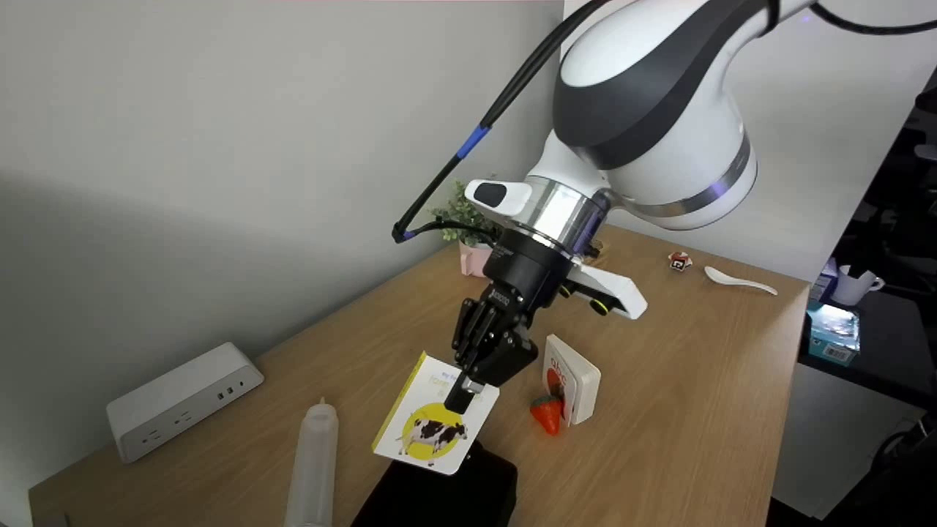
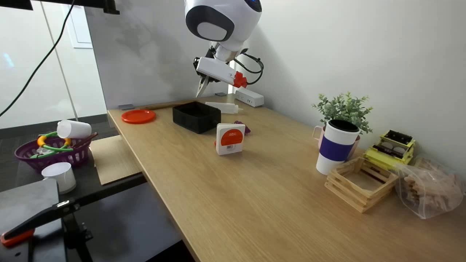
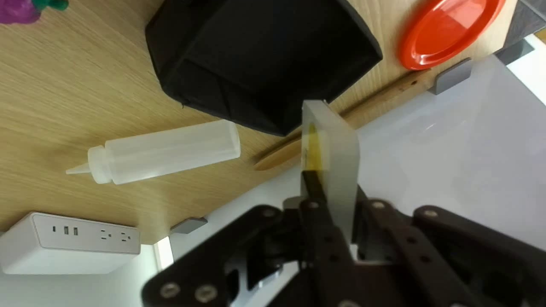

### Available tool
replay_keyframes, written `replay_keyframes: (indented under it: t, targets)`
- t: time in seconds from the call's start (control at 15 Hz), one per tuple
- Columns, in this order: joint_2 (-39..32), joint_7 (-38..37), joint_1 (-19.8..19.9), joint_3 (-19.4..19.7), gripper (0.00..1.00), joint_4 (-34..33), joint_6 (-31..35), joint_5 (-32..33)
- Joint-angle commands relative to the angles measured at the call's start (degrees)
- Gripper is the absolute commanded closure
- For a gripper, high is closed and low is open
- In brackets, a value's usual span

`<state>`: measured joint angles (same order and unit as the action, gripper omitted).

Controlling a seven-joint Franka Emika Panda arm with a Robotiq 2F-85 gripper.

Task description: Pick up the two small books from the table and put them in the black bowl.

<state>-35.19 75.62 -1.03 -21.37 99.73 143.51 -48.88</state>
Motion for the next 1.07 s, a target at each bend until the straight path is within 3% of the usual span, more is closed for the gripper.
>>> replay_keyframes:
  t: [0.0, 0.4, 0.6, 1.0]
  targets:
    - [-2.2, -3.1, -1.6, 1.2, 0.96, -2.6, 0.0, -0.5]
    - [-3.2, -18.3, -7.2, 5.8, 0.96, -2.8, 4.9, 8.3]
    - [-3.6, -29.4, -9.3, 7.6, 0.96, -2.6, 5.8, 18.1]
    - [-4.6, -48.7, -10.0, 7.3, 0.96, -3.1, 4.0, 35.4]
